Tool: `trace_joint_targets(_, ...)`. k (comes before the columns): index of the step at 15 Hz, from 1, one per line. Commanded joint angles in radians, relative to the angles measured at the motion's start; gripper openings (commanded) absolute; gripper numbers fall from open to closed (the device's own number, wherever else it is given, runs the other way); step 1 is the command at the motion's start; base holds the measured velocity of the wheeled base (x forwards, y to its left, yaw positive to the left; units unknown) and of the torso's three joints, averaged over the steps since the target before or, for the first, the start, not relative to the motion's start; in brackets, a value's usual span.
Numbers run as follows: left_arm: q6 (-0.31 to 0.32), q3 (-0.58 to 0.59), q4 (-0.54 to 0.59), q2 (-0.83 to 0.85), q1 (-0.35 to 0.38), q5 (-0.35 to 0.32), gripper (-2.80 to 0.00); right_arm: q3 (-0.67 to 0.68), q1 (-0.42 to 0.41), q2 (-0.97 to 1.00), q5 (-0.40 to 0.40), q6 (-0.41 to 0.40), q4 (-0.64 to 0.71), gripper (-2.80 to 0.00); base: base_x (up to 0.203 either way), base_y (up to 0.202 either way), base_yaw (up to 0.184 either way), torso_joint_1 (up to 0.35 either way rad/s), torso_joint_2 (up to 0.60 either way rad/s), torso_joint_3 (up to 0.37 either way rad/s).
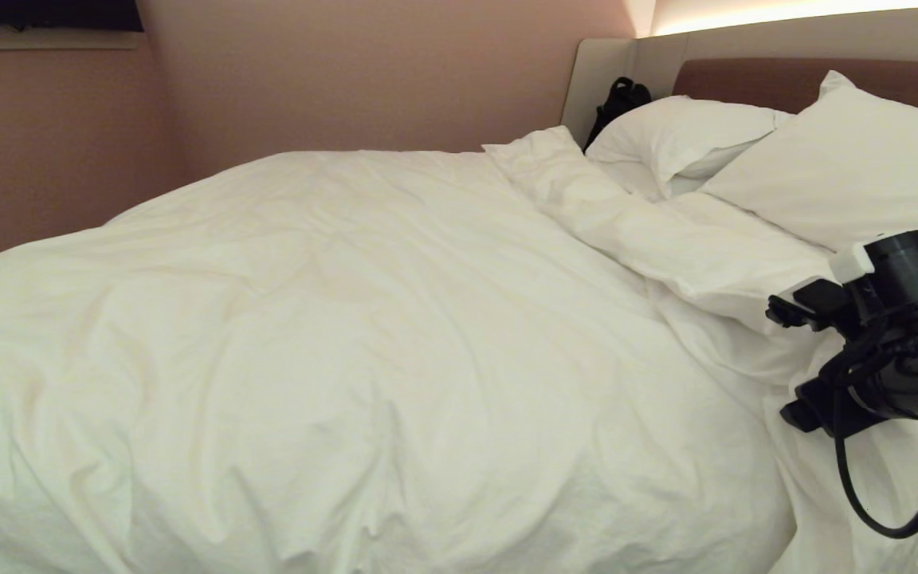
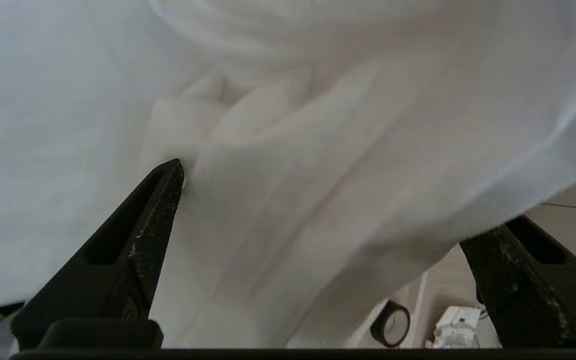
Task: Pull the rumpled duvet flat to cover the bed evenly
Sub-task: Flatten the corners of the folded blanket
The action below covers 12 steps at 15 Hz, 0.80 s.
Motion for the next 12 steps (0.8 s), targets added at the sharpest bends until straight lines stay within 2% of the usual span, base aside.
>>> trace_joint_targets(1, -0.001, 0.0, -0.002, 0.0, 0.0, 0.0, -2.8, 0.003, 0.0, 0.022, -0.006, -0.001, -0.029, 0.0, 0.0, 0.0, 0.0, 0.0, 0.0, 0.0)
trace_joint_targets(2, 0.0, 0.0, -0.002, 0.0, 0.0, 0.0, -2.8, 0.007, 0.0, 0.029, -0.02, -0.001, -0.029, 0.0, 0.0, 0.0, 0.0, 0.0, 0.0, 0.0)
trace_joint_targets(3, 0.0, 0.0, -0.001, 0.0, 0.0, 0.0, -2.8, 0.009, 0.0, 0.03, -0.021, -0.003, -0.029, -2.8, 0.0, 0.0, 0.0, 0.0, 0.0, 0.0)
trace_joint_targets(7, 0.0, 0.0, -0.001, 0.0, 0.0, 0.0, -2.8, 0.01, -0.002, 0.023, -0.022, -0.005, -0.043, -2.8, 0.0, 0.0, 0.0, 0.0, 0.0, 0.0)
trace_joint_targets(12, 0.0, 0.0, -0.002, 0.0, 0.0, 0.0, -2.8, 0.011, -0.028, -0.028, -0.068, -0.005, -0.122, -2.8, 0.0, 0.0, 0.0, 0.0, 0.0, 0.0)
